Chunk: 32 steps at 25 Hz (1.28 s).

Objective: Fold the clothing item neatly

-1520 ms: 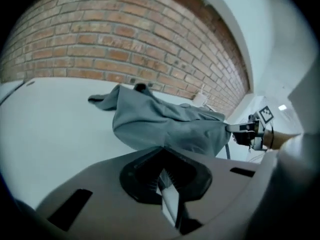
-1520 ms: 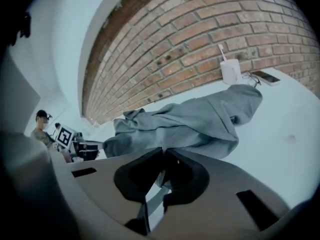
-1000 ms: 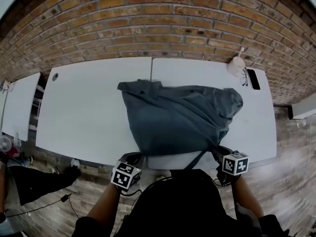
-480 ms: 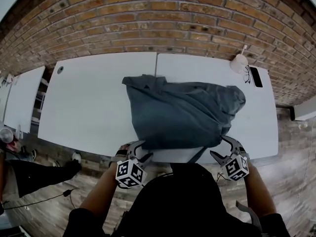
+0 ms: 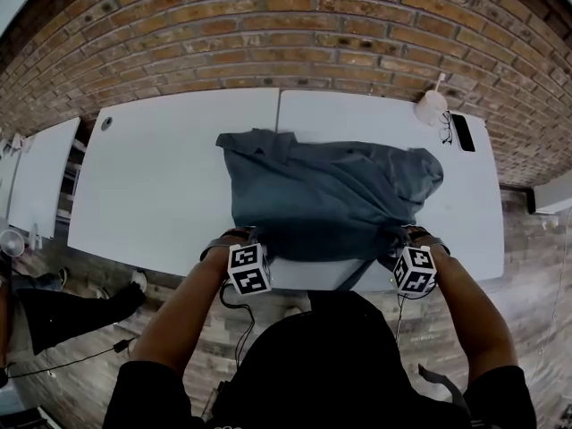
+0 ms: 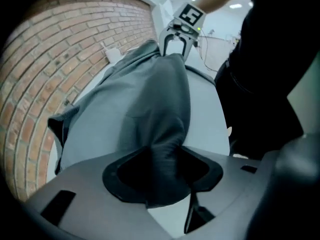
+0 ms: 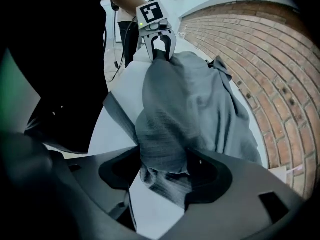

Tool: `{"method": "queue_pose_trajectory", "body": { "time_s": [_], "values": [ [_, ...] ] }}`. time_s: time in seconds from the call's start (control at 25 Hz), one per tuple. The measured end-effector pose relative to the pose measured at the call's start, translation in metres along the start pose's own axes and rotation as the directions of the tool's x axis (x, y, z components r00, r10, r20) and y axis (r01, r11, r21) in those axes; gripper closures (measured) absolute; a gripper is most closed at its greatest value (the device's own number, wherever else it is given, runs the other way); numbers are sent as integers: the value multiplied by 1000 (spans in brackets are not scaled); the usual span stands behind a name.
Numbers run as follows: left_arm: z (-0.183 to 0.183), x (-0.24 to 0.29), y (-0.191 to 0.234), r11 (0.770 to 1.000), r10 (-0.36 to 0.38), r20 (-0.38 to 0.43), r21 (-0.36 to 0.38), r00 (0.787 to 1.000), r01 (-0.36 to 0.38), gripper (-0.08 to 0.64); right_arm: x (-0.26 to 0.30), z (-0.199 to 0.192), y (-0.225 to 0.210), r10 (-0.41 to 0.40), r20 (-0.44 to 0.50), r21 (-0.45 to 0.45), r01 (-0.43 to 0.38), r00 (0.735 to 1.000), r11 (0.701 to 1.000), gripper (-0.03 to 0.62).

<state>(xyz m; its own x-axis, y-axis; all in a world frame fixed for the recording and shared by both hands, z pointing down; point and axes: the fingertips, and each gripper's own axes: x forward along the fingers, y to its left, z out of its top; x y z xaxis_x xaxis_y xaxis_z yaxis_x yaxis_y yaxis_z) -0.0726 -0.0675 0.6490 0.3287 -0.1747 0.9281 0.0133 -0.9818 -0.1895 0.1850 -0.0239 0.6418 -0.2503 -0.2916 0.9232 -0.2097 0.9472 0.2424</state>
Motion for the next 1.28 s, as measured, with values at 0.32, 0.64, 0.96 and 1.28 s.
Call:
{"method": "queue_pose_trajectory", "body": {
  "time_s": [0.32, 0.64, 0.96, 1.28],
  "values": [
    [5, -6, -5, 985, -112, -13, -131, 994, 109, 488, 0, -7, -1, 1, -5, 136, 0, 1000, 991, 489],
    [-5, -58, -89, 907, -415, -45, -92, 908, 410, 495, -49, 14, 74, 311, 52, 255, -313, 949, 915, 502],
    [12, -149, -90, 806, -571, 130, -97, 811, 584, 502, -135, 45, 66, 499, 160, 278, -524, 852, 805, 502],
    [14, -123, 68, 921, -333, 61, -192, 941, 338, 502, -114, 54, -80, 359, 263, 509, -445, 895, 737, 501]
  ]
}}
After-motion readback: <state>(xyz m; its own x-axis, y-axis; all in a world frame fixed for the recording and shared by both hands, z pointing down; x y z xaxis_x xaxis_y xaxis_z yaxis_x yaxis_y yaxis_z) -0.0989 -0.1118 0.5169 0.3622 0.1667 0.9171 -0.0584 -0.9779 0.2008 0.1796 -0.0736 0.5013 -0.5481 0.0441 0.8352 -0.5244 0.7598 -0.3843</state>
